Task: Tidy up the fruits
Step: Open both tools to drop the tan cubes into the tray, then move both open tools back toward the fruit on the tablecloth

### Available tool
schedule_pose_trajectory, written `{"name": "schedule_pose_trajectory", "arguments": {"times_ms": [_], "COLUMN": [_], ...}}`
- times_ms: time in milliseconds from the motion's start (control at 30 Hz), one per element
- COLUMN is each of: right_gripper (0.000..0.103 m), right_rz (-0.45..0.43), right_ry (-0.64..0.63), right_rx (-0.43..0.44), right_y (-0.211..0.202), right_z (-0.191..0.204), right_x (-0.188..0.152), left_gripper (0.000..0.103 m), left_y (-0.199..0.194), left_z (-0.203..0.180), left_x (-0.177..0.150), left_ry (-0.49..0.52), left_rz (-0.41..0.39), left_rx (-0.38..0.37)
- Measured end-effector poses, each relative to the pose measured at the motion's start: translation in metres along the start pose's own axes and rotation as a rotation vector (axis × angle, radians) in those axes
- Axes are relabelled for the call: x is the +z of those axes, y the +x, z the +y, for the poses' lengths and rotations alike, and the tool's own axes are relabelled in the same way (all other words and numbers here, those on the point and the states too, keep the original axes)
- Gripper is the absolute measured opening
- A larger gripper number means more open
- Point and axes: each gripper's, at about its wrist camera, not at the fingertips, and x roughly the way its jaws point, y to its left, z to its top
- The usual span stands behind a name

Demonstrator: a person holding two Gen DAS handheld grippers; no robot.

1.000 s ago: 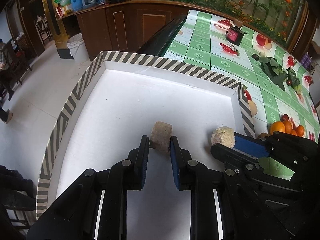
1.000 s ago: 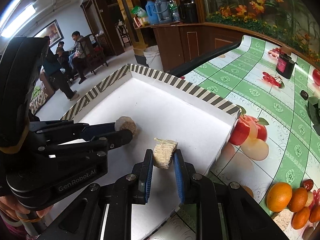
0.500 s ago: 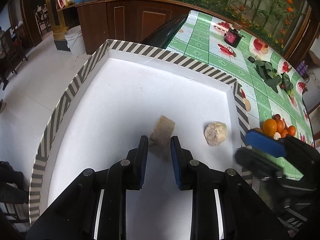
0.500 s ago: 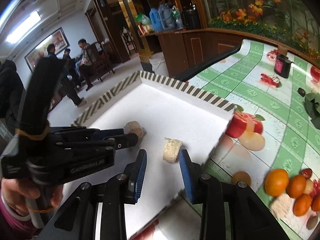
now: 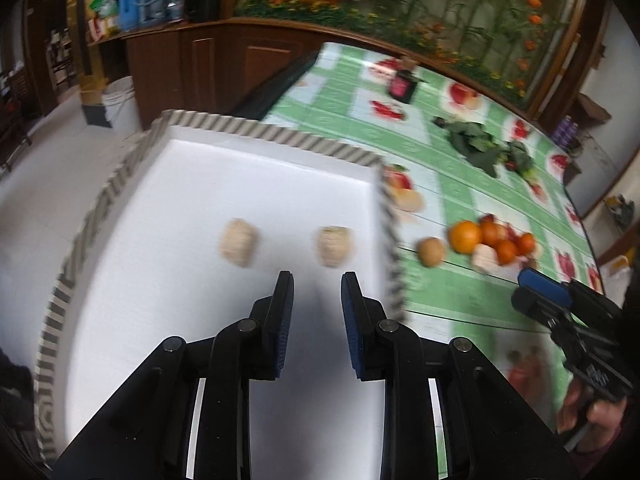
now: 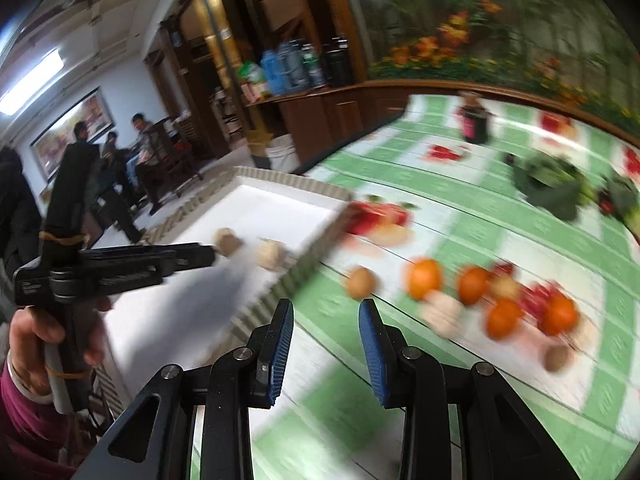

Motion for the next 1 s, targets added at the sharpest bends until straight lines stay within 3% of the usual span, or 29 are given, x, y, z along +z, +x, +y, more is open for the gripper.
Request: {"name": "schedule_pose_trajectory", "arguments": {"times_ms": [167,333,600,900,1000], "right_gripper": [0.033,0.033,0.038,0.038,0.025], "right_rz": [-0.007,0.015,0.034,0.057,0.059], "right_ry": [0.092,0.153,0.193,0.151,0.129], "right_rx": [-0.129,-0.203,-0.226,-0.256,-0.266], "right_y": [-0.029,-0.043,-0.039,-0.014,-0.013], "right_z": [-0.050,-0.089,-0.115,-0.127,-0.127], "right_x": [-0.024,-0.040,-0.041,-0.028,-0.028], "left_gripper": [0.023,0.023,0.022,0.022,0.022], "left_y": [0.006,0.022,0.048,0.065,0.073], "left_z": [-0.044,-0.079,-0.118,-0.139,-0.144], "left_x": [-0.006,-0.012,-0.014,-0.006,-0.003], "left_ry": [0.078,0.128,0.174,0.193,0.193], "left_rz": [0.019,0.067,0.130,0.154,0.159], "left_rx": [-0.043,-0.084,-0.105,-0.093,-0.088]}}
